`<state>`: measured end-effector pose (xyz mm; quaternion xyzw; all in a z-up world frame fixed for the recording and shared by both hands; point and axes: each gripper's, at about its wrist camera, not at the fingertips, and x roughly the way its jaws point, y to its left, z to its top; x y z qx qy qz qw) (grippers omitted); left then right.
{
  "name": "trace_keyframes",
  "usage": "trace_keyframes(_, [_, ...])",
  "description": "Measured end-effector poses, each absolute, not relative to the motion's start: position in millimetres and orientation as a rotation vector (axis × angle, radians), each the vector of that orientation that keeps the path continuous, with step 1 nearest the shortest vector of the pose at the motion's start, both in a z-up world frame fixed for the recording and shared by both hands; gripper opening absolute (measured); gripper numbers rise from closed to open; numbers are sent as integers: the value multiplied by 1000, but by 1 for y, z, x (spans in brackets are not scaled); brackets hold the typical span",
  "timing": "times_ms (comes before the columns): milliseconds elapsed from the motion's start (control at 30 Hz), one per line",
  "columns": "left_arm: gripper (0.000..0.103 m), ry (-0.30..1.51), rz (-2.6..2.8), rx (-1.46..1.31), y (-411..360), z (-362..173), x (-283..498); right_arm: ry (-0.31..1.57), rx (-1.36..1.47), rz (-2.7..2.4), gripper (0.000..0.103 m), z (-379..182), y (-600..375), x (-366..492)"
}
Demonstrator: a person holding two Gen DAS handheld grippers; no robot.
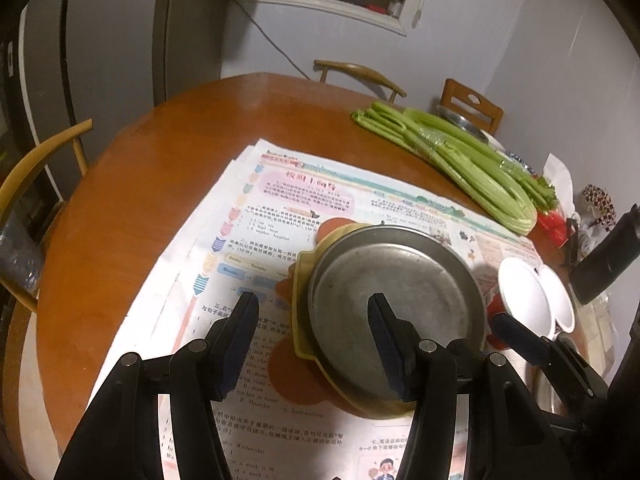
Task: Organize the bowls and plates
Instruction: 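Settle the grey metal plate on the stack and open the left gripper, then move the left gripper toward the steel bowl beside the red bowls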
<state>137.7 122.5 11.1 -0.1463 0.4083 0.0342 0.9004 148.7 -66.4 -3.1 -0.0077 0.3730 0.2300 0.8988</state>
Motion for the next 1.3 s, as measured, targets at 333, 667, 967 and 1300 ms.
trace_keyframes(333, [59,791,77,-329,115,28,110,699,-7,492,65,20,-80,126])
trace_keyframes(667, [59,743,85,-265,90,44,86,630,15,491,65,39,-104,104])
trace_keyframes(967, [64,706,84,-221,67,61,70,580,25,469,66,57,-125,87])
trace_keyframes(1300, [65,701,56,-179,44,70,63,516,14,432,69,74,-146,71])
